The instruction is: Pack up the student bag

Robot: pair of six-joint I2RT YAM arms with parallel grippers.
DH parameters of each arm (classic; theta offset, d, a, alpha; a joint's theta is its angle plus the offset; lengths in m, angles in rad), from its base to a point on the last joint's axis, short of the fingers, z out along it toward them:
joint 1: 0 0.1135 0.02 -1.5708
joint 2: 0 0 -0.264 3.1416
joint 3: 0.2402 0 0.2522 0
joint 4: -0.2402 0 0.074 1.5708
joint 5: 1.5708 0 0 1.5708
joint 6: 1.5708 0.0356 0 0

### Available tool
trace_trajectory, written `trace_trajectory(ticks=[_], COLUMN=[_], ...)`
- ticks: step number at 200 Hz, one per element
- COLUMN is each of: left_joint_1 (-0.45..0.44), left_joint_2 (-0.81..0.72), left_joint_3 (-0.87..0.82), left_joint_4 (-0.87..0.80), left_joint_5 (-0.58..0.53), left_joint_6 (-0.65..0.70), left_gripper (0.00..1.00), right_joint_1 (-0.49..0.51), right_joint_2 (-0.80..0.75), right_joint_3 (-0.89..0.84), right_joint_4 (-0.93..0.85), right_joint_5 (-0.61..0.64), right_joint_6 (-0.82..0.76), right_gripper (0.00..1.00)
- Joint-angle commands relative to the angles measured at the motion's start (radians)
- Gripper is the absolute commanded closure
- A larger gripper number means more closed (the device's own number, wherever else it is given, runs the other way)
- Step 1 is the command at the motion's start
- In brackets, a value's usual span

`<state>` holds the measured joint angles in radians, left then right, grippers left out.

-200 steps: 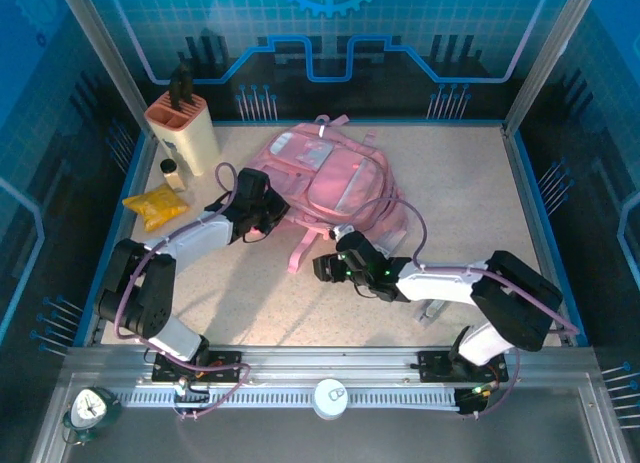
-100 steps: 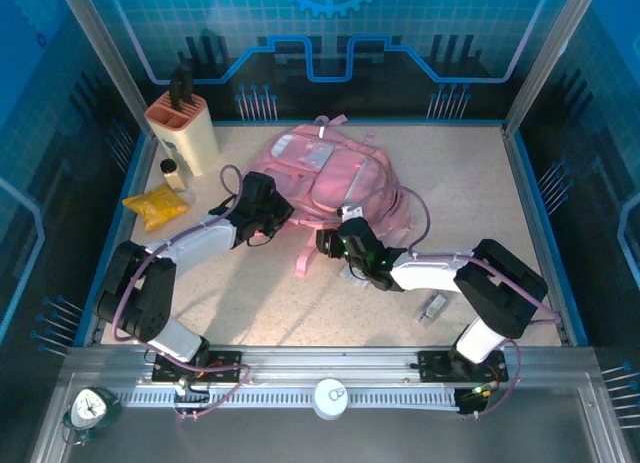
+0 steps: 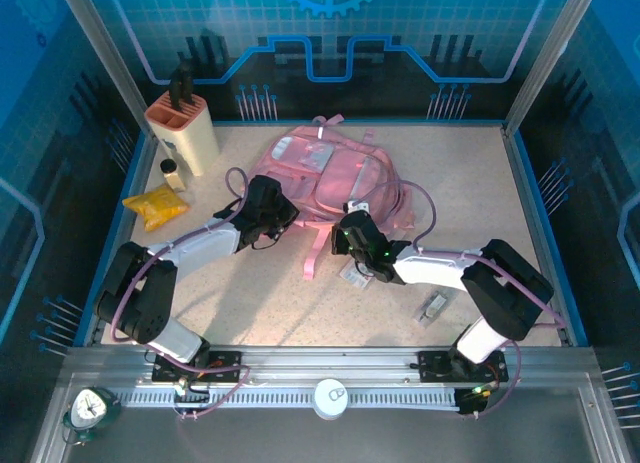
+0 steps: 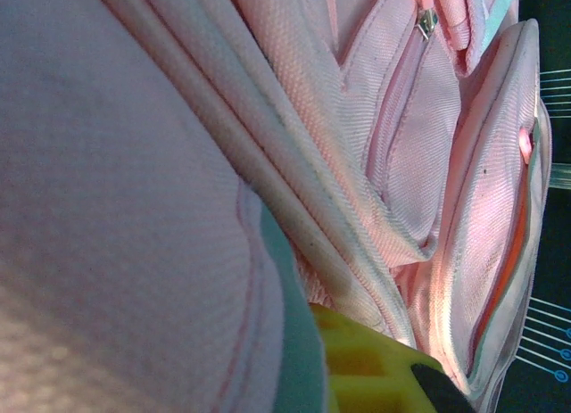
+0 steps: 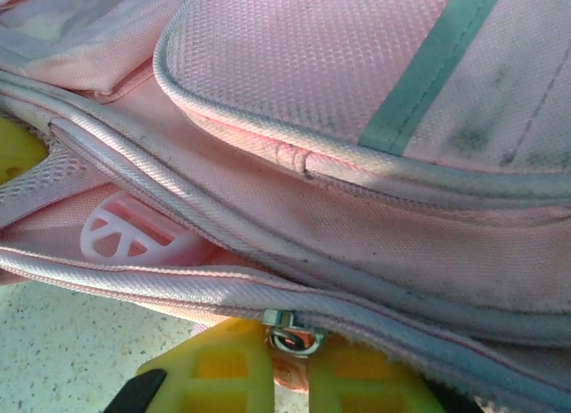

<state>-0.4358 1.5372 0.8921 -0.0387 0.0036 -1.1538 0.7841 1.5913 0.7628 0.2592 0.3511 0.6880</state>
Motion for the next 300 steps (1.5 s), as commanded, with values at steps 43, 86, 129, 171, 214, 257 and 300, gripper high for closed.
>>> trace_trajectory(ticks=[43,86,129,171,214,257,300], left_joint_1=[-0.015,0.033,0.102,0.161,0.161,0.105,-0.101], left_joint_2=[-0.048,-0.026,-0.002,0.066,0.065,-0.098,-0.079], left_joint_3=[0.024,0.045,0.069,0.128,0.11,-0.128,-0.189], left_joint_4=[-0.005,-0.013,-0.018,-0.025,-0.013,0.096,0.241], left_joint_5=[0.015,0.014,0.033,0.094,0.131,0.127,0.014], left_joint_6=[0.034,0.046,0.067,0.127,0.166,-0.014,-0.237], left_gripper=[1.0,1.0,1.0,1.0,0.69,0.43,0.27], right_joint_1=[-0.036,-0.07,-0.13,-0.147,-0.062,-0.037,-0.031], right_joint_2=[-0.085,-0.173,-0.254,-0.268,-0.192,-0.156,-0.145], right_joint_3=[0.003,-0.071,-0.119,-0.108,-0.063,-0.062,-0.073], right_joint_4=[-0.156,-0.21,-0.285,-0.281,-0.224,-0.209,-0.196], right_joint_5=[0.013,-0.035,-0.01,-0.07,-0.145,-0.15,-0.164], right_joint_6=[-0.101,-0.106,-0.137,-0.163,-0.116,-0.098,-0.086], right_gripper=[1.0,1.0,1.0,1.0,1.0,1.0,1.0])
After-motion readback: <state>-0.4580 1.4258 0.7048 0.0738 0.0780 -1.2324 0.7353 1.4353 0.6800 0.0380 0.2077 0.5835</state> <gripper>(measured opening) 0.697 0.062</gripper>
